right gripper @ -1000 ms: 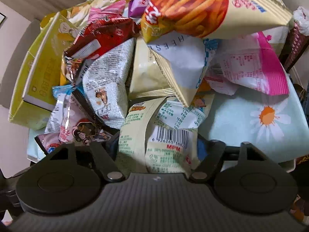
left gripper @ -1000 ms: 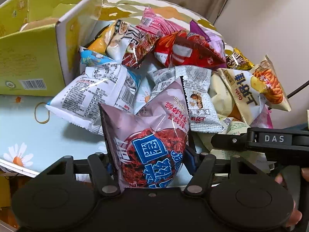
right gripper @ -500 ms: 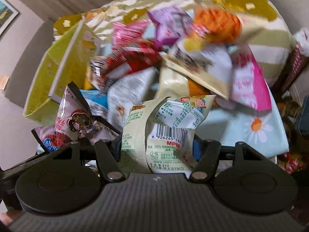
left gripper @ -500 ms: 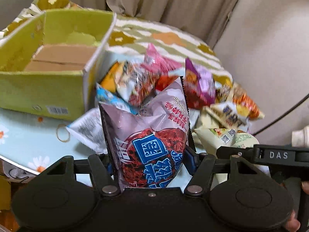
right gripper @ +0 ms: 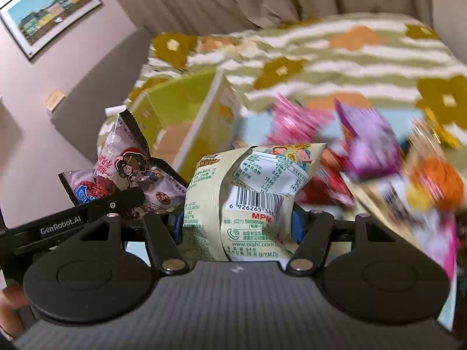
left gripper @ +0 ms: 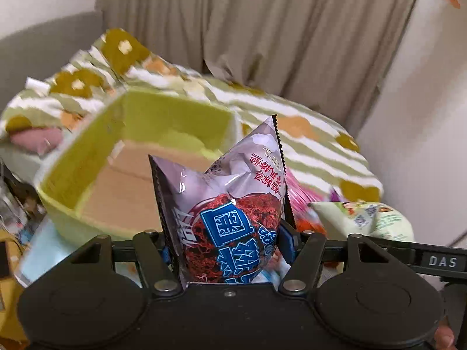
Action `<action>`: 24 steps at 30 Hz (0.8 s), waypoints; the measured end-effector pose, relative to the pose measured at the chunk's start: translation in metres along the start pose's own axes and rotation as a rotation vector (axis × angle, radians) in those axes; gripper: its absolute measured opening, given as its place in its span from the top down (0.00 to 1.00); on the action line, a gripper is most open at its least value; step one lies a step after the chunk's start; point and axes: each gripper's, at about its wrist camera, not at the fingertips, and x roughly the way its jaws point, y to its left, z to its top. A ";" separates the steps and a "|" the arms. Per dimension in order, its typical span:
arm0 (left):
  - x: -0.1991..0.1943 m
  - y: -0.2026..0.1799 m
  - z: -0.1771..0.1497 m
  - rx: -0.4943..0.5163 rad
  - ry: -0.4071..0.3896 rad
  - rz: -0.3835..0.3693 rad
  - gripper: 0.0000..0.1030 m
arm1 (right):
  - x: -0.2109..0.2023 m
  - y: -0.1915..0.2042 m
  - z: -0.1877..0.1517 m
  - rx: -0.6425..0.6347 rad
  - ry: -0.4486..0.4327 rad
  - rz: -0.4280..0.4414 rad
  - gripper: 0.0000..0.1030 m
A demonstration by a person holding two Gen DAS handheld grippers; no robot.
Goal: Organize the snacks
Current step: 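Carry both bags to the box and release them inside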
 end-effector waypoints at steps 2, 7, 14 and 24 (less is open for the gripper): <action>0.007 0.016 0.018 0.000 -0.013 0.019 0.33 | 0.012 0.015 0.016 -0.027 -0.024 0.009 0.23; 0.033 0.062 0.065 -0.010 -0.007 0.035 0.33 | 0.052 0.056 0.053 -0.054 -0.066 0.004 0.23; 0.094 0.115 0.119 -0.009 0.053 0.020 0.32 | 0.120 0.105 0.100 -0.027 -0.075 -0.039 0.23; 0.179 0.142 0.144 0.041 0.178 -0.009 0.02 | 0.190 0.132 0.124 0.059 -0.053 -0.159 0.23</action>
